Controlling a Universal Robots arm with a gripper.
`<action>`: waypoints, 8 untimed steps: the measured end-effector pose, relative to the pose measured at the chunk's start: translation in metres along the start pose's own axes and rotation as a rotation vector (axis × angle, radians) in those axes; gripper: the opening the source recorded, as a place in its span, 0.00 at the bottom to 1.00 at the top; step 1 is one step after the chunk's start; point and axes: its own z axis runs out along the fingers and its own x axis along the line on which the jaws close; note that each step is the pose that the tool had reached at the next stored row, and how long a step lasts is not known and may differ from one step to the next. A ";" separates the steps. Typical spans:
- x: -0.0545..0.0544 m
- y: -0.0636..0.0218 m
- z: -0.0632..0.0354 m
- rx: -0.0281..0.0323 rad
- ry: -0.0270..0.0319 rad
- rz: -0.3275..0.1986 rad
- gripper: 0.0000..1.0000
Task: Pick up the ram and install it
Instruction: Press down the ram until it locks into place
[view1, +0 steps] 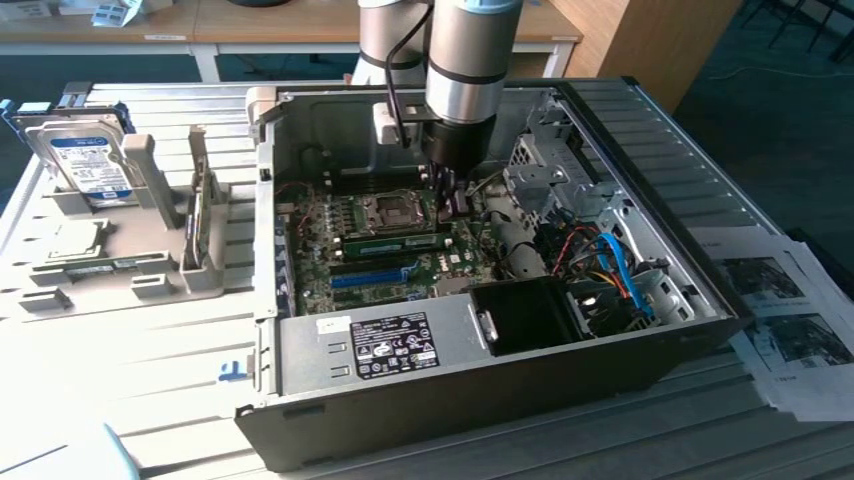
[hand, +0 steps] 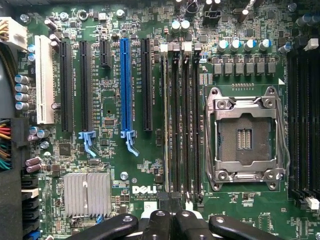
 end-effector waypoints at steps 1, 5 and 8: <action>0.000 0.0000 0.0000 0.0000 0.0000 0.000 0.10; 0.000 0.0000 0.0016 0.0001 -0.0001 0.000 0.10; 0.000 0.0000 0.0029 0.0000 -0.0002 0.000 0.10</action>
